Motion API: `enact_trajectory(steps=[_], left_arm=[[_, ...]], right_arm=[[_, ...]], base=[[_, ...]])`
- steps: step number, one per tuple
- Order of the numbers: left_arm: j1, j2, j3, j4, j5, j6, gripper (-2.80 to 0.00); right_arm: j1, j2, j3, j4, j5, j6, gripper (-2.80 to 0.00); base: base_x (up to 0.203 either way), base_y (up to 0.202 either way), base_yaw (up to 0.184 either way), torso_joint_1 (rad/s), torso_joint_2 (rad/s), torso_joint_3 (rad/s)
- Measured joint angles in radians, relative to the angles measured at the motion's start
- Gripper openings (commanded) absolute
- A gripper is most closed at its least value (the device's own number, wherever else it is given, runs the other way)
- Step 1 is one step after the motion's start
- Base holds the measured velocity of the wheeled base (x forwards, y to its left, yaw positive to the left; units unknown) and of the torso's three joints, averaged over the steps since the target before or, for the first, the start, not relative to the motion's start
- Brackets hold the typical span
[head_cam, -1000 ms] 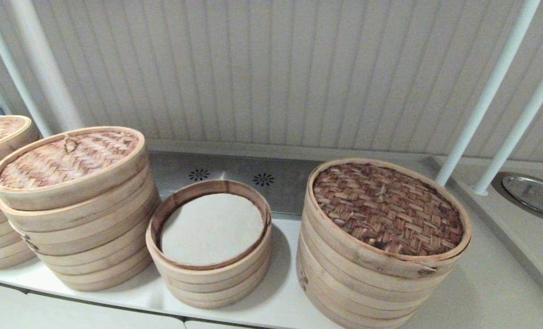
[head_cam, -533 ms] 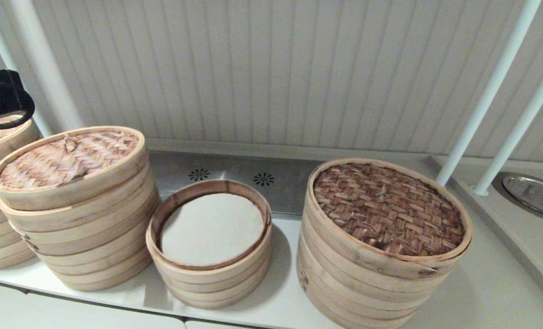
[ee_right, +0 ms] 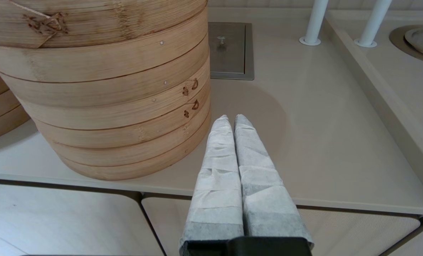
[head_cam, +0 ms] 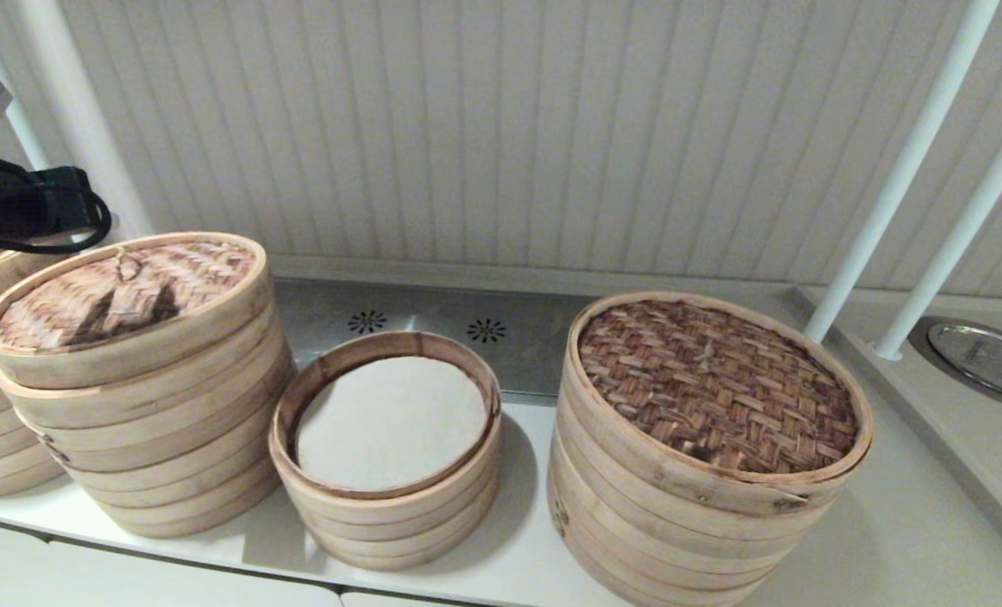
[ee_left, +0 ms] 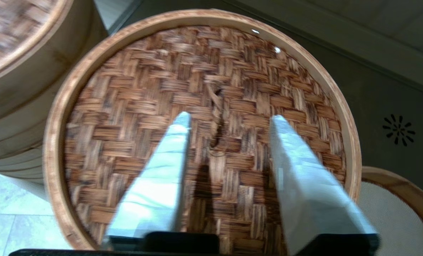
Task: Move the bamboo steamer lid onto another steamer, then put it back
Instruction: Pick up the steamer
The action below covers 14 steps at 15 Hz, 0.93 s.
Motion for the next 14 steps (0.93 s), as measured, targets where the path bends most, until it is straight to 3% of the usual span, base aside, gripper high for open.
enact_trajectory(steps=[14], left_arm=[[0.007,0.112,-0.001,-0.012,0.004,0.003,0.0]], right_arm=[[0.0,0.0,0.0,0.0,0.0,0.0,-2.8]], base=[[0.0,0.0,0.0,0.0,0.0,0.0]])
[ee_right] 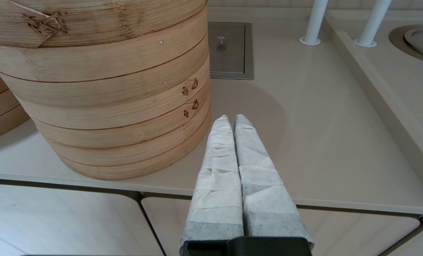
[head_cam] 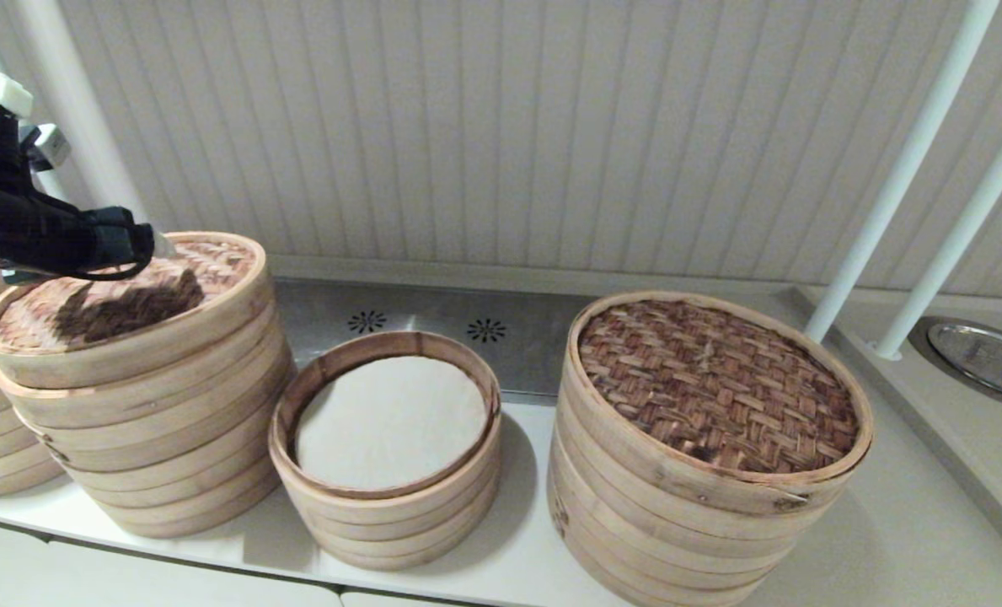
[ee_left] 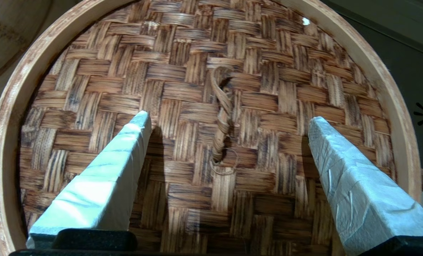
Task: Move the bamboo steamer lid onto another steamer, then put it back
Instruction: Pick up the steamer
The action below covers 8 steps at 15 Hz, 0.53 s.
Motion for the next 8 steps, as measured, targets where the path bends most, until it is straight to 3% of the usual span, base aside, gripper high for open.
enact_trajectory(steps=[6,7,8], left_arm=[[0.006,0.015,-0.004,-0.02,0.002,-0.002,0.0],[0.006,0.019,-0.004,-0.021,0.004,-0.002,-2.8],[0.006,0.022,-0.004,-0.023,0.004,-0.001,-2.8]], right_arm=[[0.0,0.0,0.0,0.0,0.0,0.0,-2.8],[0.0,0.0,0.0,0.0,0.0,0.0,-2.8],[0.0,0.0,0.0,0.0,0.0,0.0,-2.8]], base=[[0.0,0.0,0.0,0.0,0.0,0.0],[0.0,0.0,0.0,0.0,0.0,0.0],[0.0,0.0,0.0,0.0,0.0,0.0]])
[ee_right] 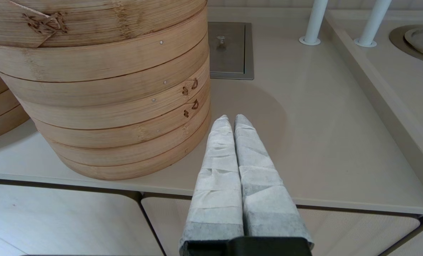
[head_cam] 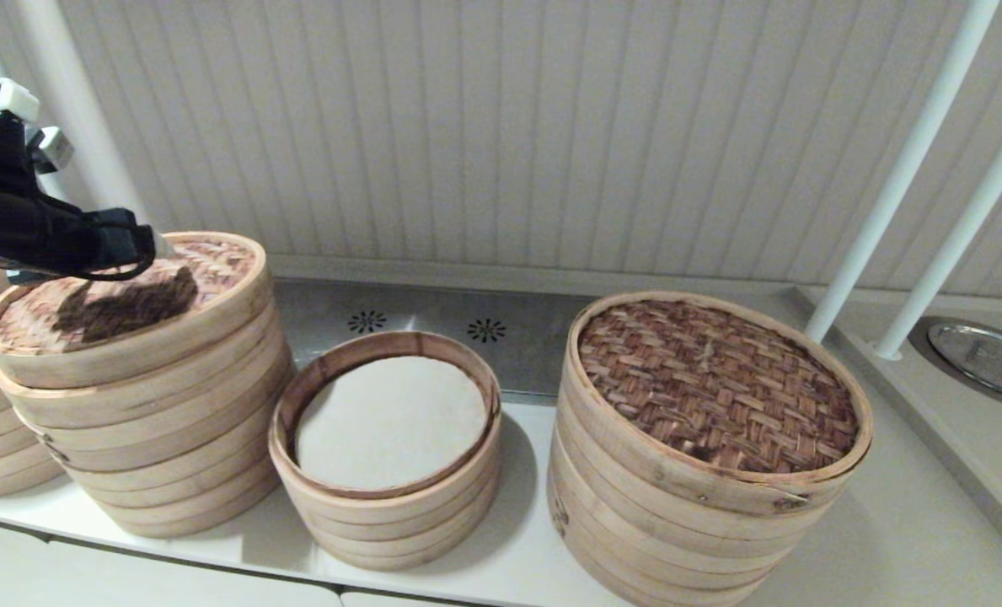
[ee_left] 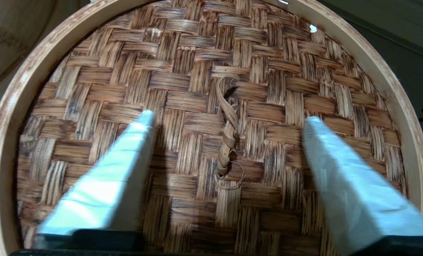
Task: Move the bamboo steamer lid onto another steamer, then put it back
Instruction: Pick up the steamer
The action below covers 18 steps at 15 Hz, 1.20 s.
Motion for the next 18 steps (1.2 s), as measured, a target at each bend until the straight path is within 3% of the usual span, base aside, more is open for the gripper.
enact_trajectory(steps=[13,18], left_arm=[[-0.014,0.005,0.034,-0.042,0.002,0.005,-2.8],[-0.054,-0.013,0.02,-0.011,-0.018,-0.007,-2.8]], right_arm=[[0.0,0.0,0.0,0.0,0.0,0.0,-2.8],[0.0,0.0,0.0,0.0,0.0,0.0,-2.8]], base=[[0.0,0.0,0.0,0.0,0.0,0.0],[0.0,0.0,0.0,0.0,0.0,0.0]])
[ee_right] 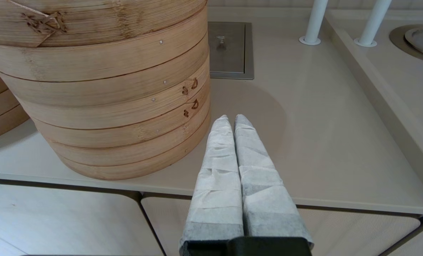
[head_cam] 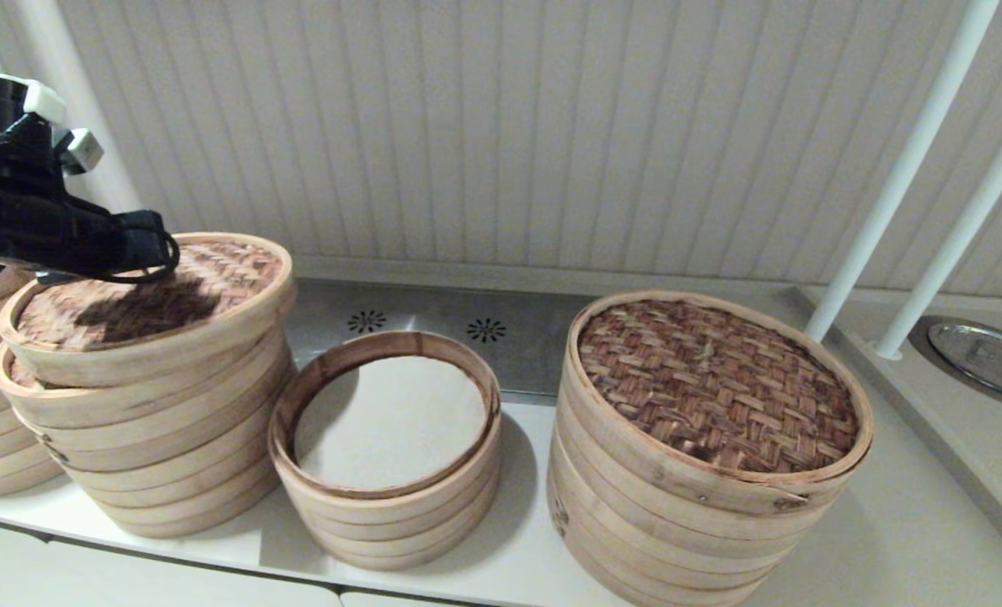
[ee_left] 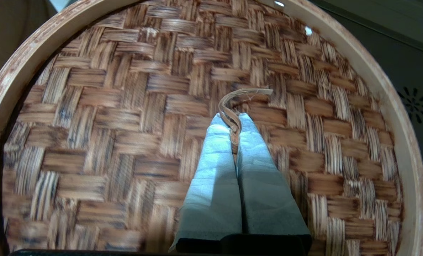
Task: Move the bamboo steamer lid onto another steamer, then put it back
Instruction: Pick up the steamer, then put the steamer
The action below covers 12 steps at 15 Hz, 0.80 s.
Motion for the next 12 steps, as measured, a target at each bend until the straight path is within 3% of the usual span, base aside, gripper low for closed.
enact_trajectory(steps=[8,12], left_arm=[[-0.022,-0.063,-0.012,0.005,0.001,-0.045,-2.8],[-0.075,-0.095,-0.013,0.034,-0.001,-0.065,-2.8]], right_arm=[[0.0,0.0,0.0,0.0,0.0,0.0,-2.8],[0.0,0.0,0.0,0.0,0.0,0.0,-2.8]], base=[[0.0,0.0,0.0,0.0,0.0,0.0],[0.0,0.0,0.0,0.0,0.0,0.0]])
